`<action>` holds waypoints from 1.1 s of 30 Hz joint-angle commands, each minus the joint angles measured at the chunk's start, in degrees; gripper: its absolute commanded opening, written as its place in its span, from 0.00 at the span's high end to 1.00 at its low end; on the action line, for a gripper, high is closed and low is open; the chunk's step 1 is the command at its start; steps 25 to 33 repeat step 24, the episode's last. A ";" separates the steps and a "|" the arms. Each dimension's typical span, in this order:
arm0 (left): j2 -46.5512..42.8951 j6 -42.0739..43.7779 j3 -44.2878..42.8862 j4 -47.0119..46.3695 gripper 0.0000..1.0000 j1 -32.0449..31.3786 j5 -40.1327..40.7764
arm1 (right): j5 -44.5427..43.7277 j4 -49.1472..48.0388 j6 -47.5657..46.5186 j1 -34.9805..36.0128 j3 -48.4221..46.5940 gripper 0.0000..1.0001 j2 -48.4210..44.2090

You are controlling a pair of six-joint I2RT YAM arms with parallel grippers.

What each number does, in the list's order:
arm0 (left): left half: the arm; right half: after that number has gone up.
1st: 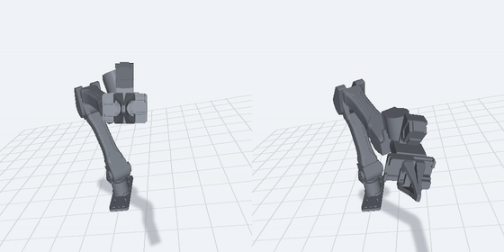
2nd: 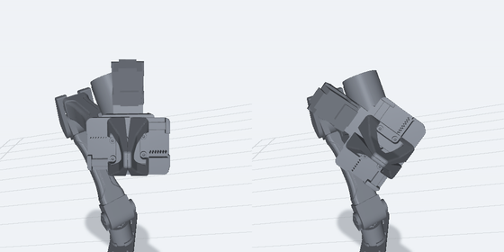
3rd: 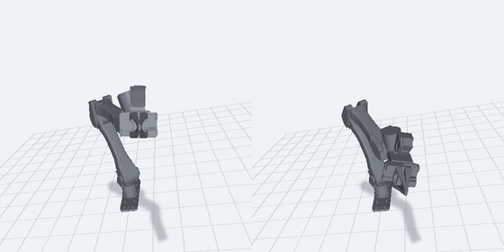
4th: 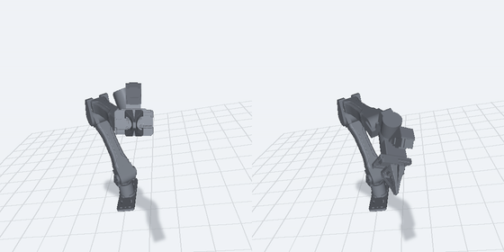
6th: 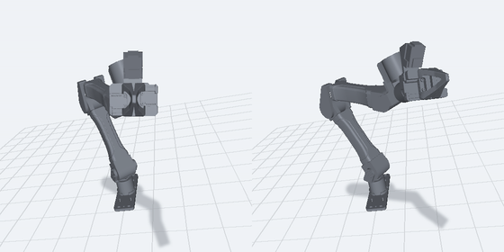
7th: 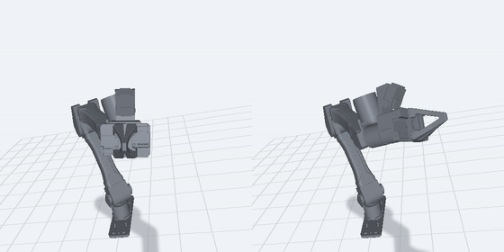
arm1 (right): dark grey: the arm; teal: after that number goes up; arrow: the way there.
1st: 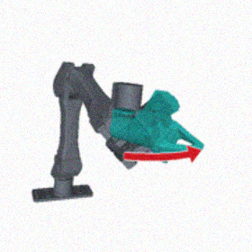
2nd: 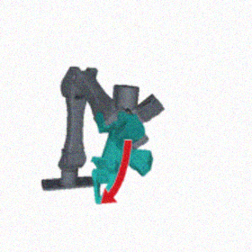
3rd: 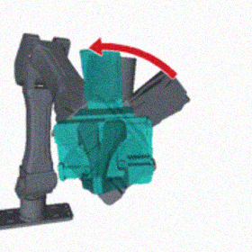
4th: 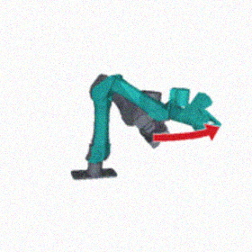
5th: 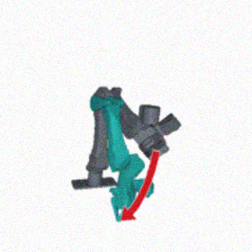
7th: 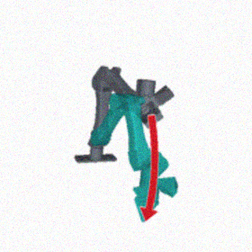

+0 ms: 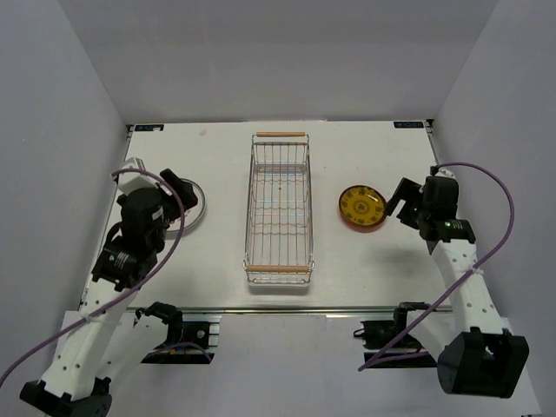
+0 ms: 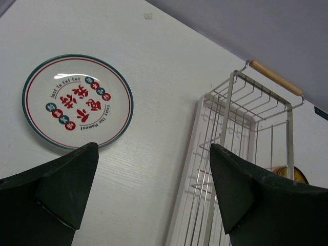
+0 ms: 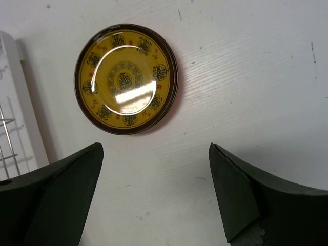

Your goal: Unload the plates from the dish rack

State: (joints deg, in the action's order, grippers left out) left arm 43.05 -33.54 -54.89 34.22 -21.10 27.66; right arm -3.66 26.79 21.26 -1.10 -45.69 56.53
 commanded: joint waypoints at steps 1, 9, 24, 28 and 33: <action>-2.44 -1.70 2.68 1.20 0.02 -0.25 -2.61 | -1.52 -1.74 0.98 -0.04 2.00 0.11 -3.35; -2.10 -2.93 4.71 1.55 0.02 -0.25 -3.40 | -3.80 -3.14 1.51 0.05 4.47 0.11 -7.40; -3.32 -3.20 5.85 0.68 0.02 -0.78 -4.28 | -4.69 -4.46 1.24 0.05 5.70 0.11 -8.54; -3.32 -3.20 5.85 0.68 0.02 -0.78 -4.28 | -4.69 -4.46 1.24 0.05 5.70 0.11 -8.54; -3.32 -3.20 5.85 0.68 0.02 -0.78 -4.28 | -4.69 -4.46 1.24 0.05 5.70 0.11 -8.54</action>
